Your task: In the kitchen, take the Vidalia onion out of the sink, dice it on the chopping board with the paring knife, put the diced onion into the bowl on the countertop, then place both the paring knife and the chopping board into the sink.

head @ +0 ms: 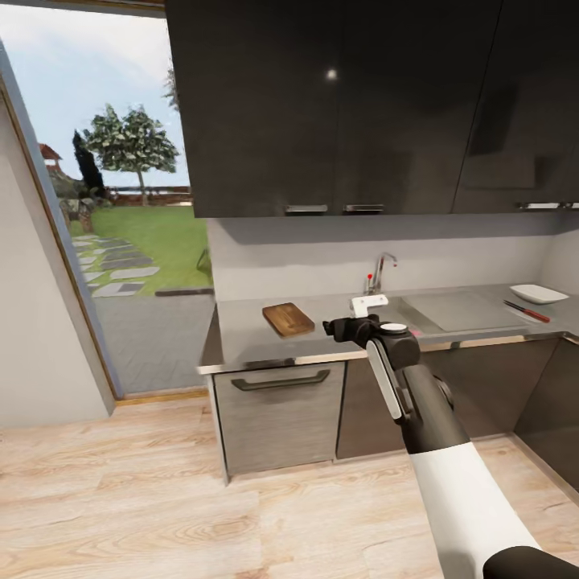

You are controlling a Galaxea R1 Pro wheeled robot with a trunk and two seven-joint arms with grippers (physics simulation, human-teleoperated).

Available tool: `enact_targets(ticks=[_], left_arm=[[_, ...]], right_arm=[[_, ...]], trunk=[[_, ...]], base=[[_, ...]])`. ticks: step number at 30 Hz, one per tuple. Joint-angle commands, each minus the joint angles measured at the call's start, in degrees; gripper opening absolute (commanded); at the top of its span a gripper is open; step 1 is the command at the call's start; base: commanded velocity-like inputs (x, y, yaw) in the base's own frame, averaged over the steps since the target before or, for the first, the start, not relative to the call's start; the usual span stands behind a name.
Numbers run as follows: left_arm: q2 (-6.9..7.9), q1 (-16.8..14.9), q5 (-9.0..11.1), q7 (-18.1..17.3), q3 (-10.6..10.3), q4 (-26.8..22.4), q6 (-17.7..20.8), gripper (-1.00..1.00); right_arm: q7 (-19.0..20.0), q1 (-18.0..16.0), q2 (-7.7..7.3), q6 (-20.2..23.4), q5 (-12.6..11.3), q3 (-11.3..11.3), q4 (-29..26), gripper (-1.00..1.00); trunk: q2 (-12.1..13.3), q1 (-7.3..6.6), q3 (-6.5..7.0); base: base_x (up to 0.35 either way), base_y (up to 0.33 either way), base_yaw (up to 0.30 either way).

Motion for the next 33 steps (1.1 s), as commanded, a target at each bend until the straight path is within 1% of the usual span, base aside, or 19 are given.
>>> enact_targets(ticks=[1,24,28,33], left_arm=[[0.01,0.0,0.6,0.0,-0.1,0.2,-0.1,1.00],[0.01,0.0,0.6,0.0,0.0,0.7,-0.1,1.00],[0.01,0.0,0.6,0.0,0.0,0.8,0.0,1.00],[0.01,0.0,0.6,0.0,0.0,1.2,0.0,1.00]], right_arm=[[0.0,0.0,0.03,0.3,0.0,0.0,0.0,1.00],[-0.5,0.0,0.07,0.6,0.1,0.0,0.0,1.00],[-0.6,0.0,0.10,0.6,0.2,-0.1,0.0,1.00],[-1.2,0.0,0.08,0.6,0.3,-0.2,0.2,1.00]], trunk=[[0.0,0.02,-0.01],[0.0,0.02,-0.01],[0.0,0.02,-0.01],[0.0,0.02,-0.01]], base=[[0.000,0.287,0.000],[0.003,0.300,0.000],[0.090,0.302,0.000],[0.193,0.274,0.000]])
